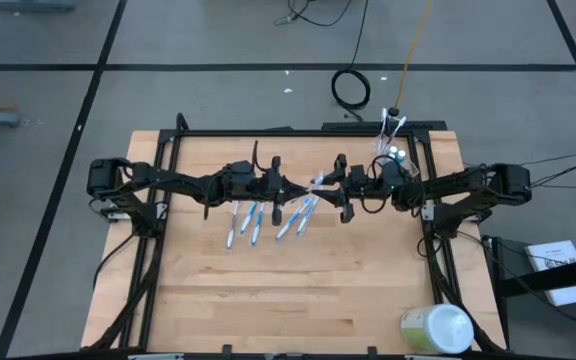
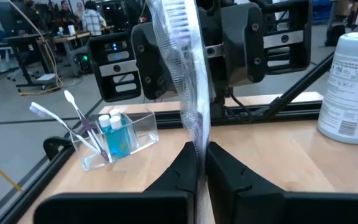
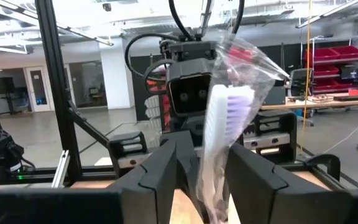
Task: Pick & Place toothbrushing station
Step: Put the violet toothbrush into the left of the transparent organizer
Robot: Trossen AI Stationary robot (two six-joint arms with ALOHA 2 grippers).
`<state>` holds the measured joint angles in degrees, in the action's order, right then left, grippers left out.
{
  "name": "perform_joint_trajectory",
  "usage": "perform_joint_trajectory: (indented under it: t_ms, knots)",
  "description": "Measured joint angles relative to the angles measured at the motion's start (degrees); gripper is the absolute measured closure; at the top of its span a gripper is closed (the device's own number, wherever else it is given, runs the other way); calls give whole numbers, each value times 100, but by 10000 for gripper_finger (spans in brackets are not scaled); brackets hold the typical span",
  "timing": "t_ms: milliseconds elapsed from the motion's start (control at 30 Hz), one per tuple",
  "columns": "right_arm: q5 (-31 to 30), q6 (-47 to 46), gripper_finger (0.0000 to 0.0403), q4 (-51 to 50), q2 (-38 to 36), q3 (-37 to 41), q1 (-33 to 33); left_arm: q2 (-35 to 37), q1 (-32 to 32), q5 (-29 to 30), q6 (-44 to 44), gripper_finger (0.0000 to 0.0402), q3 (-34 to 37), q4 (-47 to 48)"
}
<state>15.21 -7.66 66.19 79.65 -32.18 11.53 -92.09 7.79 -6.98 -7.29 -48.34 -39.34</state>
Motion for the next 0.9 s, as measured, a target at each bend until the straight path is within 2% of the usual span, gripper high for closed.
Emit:
perform_joint_trajectory:
  t_ms: [333,567,733,900]
  knots:
    - [-5,-20,313,26,-39,28,0,0,-36,-50,179,376,0,-122]
    - [-9,-22,331,179,-39,26,-74,0,-79,-56,158,390,0,-139]
    - [-16,86,353,212,-39,26,-118,0,-79,-74,162,375,0,-148]
    - [-16,126,383,210,-37,26,-116,0,-79,-76,170,377,0,-148]
